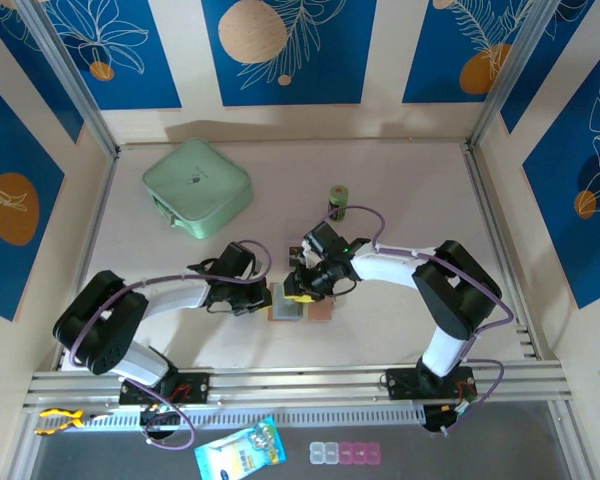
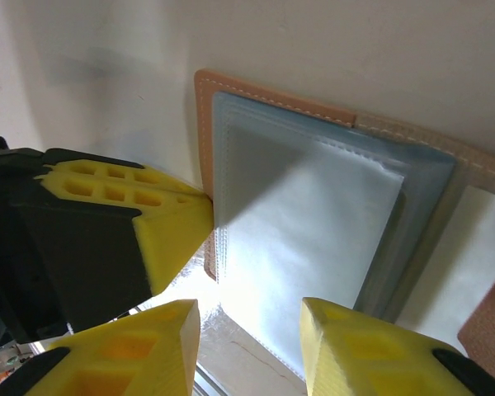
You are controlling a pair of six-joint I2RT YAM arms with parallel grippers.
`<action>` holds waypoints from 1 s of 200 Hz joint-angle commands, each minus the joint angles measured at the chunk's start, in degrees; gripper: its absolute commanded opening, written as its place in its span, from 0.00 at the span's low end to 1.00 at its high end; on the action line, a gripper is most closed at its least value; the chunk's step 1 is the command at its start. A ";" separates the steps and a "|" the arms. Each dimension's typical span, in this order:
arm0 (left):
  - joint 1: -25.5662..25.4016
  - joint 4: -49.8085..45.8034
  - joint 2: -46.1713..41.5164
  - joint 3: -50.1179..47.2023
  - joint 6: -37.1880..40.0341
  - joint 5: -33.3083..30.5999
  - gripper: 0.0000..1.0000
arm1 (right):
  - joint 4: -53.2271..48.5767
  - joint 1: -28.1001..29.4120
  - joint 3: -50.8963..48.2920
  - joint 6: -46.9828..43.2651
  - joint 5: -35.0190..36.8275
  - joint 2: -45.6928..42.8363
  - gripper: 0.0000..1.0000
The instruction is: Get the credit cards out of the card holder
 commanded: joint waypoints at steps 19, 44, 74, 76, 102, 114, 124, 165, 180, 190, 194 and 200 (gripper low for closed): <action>-0.39 -2.04 0.29 -0.90 0.01 -1.39 0.04 | -2.26 0.33 -0.48 -0.14 -0.30 1.38 0.37; -0.39 -1.93 0.29 -1.04 -0.10 -1.53 0.04 | -3.96 0.26 -0.37 -0.61 1.14 1.63 0.37; -0.36 -2.22 0.08 -1.01 -0.09 -1.65 0.04 | -5.31 -0.02 -0.64 -1.32 2.32 1.41 0.37; -0.36 -2.22 0.10 -1.00 -0.10 -1.73 0.04 | -5.33 -0.03 -0.65 -1.34 2.39 1.34 0.37; -0.41 -2.49 0.02 -0.97 -0.10 -1.80 0.04 | -6.04 -0.27 -1.17 -1.61 3.31 0.39 0.37; -0.36 -2.66 -0.06 -0.88 -0.10 -1.77 0.04 | -5.89 -0.43 -1.65 -1.63 3.41 -0.19 0.37; -0.42 -2.72 -0.26 -0.90 -0.08 -1.86 0.04 | -5.70 -0.62 -2.00 -1.62 3.39 -0.52 0.37; -0.36 -3.35 -1.84 0.20 -0.26 -1.57 0.05 | -4.20 -1.11 -2.91 -1.43 2.24 -0.35 0.37; -0.38 -3.53 -3.08 0.76 -0.49 -1.36 0.07 | -3.85 -1.12 -3.05 -1.44 2.05 -0.40 0.37; -0.36 -3.49 -3.98 1.07 -0.78 -1.20 0.08 | -3.64 -1.17 -3.17 -1.32 1.98 -0.53 0.37; -0.40 -3.49 -4.35 1.24 -0.84 -1.08 0.08 | -3.52 -1.19 -3.26 -1.28 2.02 -0.60 0.36; -0.43 -3.40 -4.91 1.50 -0.95 -0.92 0.09 | -3.32 -1.15 -3.39 -1.26 1.89 -0.69 0.36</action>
